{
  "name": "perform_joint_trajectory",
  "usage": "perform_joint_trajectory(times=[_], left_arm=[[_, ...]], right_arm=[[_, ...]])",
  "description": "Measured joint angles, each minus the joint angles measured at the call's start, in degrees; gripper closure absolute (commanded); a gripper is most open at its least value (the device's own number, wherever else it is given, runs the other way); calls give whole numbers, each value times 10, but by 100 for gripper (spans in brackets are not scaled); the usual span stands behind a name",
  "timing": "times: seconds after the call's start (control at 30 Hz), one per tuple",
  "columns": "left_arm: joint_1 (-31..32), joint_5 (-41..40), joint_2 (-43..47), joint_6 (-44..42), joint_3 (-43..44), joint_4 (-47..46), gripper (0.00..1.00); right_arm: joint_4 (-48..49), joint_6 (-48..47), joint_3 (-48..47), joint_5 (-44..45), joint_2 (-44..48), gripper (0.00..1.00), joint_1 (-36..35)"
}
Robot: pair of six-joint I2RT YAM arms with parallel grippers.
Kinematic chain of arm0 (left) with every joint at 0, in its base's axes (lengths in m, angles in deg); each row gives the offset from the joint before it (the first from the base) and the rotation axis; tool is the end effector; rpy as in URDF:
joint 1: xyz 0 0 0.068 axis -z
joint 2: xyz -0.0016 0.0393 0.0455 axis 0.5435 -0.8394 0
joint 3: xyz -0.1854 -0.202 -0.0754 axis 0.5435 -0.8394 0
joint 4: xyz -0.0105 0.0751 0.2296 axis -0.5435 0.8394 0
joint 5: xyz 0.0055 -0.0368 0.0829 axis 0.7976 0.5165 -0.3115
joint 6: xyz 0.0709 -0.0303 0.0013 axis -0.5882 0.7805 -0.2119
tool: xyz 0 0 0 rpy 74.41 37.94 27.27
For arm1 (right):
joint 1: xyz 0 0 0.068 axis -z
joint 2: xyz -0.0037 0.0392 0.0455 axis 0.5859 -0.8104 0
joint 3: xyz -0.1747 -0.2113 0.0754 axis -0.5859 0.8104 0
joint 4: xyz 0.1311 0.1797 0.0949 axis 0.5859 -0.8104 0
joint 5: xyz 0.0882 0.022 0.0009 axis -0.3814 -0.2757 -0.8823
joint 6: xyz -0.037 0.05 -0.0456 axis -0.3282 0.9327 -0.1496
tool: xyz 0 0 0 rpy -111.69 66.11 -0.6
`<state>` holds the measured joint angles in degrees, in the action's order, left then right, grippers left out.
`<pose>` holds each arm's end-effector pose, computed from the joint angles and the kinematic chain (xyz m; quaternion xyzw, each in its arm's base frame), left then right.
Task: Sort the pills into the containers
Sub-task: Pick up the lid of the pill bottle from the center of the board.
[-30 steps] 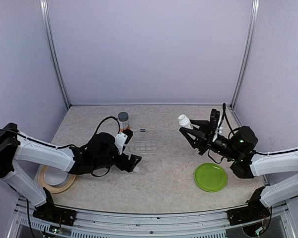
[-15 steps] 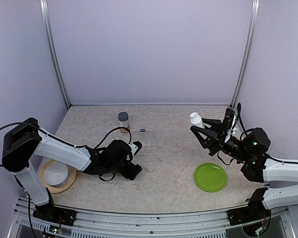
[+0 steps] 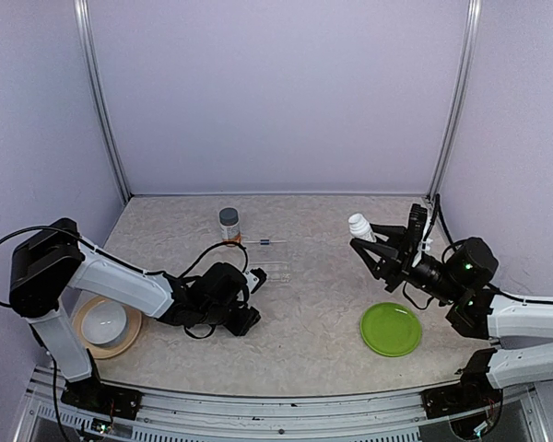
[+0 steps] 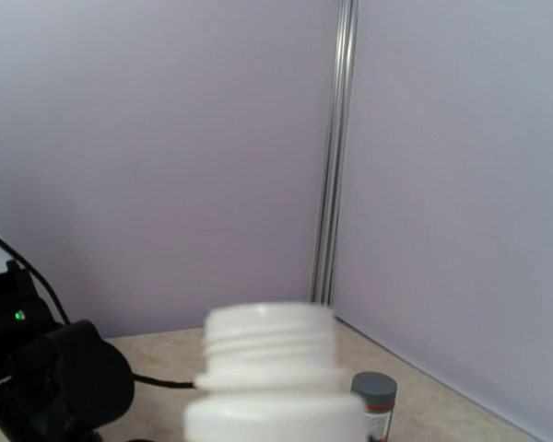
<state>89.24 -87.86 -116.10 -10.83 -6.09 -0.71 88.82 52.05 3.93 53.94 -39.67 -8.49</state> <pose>0.1965 -0.2728 0.1301 0.3411 0.8706 -0.1130 0.3361 0.1385 0.1630 0.3040 -0.3226 0.5054 0.4013 0.6924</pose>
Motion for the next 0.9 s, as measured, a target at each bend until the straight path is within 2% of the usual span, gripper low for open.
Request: perform_joint_trajectory(times=[0.4,0.63,0.8,0.9], left_arm=[[0,16,-4,0,0,-5,65],[0,18,-4,0,0,-7,69],[0,21,-3,1,0,-14,78],[0,29,5,2,-1,-16,79]], right_arm=[[-13,-2,0,4,-16,84,0],[-14,-2,0,4,-20,84,0],[-16,-2,0,3,-31,84,0],[-16,-2,0,0,-36,84,0]])
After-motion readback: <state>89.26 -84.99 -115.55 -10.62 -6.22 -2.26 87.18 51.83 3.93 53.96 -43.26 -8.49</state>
